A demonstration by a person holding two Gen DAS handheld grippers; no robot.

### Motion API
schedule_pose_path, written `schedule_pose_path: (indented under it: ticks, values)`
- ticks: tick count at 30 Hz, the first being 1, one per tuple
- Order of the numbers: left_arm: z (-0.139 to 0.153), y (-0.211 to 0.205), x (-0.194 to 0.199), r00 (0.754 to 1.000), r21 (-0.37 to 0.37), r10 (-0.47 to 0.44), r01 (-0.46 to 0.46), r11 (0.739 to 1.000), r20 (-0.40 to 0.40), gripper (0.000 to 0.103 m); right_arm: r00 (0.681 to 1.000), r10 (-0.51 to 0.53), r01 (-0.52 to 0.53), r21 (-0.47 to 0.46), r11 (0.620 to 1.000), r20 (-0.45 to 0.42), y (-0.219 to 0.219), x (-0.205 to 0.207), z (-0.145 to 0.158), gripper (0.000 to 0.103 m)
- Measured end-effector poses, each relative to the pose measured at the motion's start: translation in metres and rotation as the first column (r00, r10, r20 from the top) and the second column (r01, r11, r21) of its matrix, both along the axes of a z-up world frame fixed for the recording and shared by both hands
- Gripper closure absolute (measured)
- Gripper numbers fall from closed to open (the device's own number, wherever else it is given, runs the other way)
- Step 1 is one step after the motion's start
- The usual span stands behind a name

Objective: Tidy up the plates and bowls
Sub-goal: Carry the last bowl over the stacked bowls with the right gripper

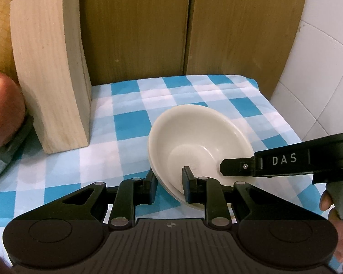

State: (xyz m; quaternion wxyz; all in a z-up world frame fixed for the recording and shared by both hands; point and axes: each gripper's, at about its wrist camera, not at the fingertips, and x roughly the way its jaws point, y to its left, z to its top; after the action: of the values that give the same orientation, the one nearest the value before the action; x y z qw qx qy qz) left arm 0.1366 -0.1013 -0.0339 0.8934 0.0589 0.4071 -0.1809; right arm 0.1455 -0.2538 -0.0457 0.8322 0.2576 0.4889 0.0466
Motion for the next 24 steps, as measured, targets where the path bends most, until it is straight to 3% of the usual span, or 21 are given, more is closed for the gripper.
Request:
schedule_pose_path:
  ticks: [15,21,24]
  values:
    - [-0.003,-0.001,0.0,1.0,0.016,0.009,-0.009,1.0,-0.003,0.071,1.0,0.008,-0.008,-0.016,1.0,0.003,0.005,0.001,-0.001,0.09]
    - [-0.008,0.001,0.005,1.0,0.015,0.015,-0.014,1.0,-0.026,0.062,1.0,0.011,-0.011,-0.013,1.0,0.02,0.008,0.003,0.0,0.088]
    - [-0.01,0.002,0.006,1.0,0.023,0.023,-0.022,0.999,-0.02,0.056,1.0,-0.004,0.004,-0.011,1.0,0.019,0.007,0.004,-0.002,0.082]
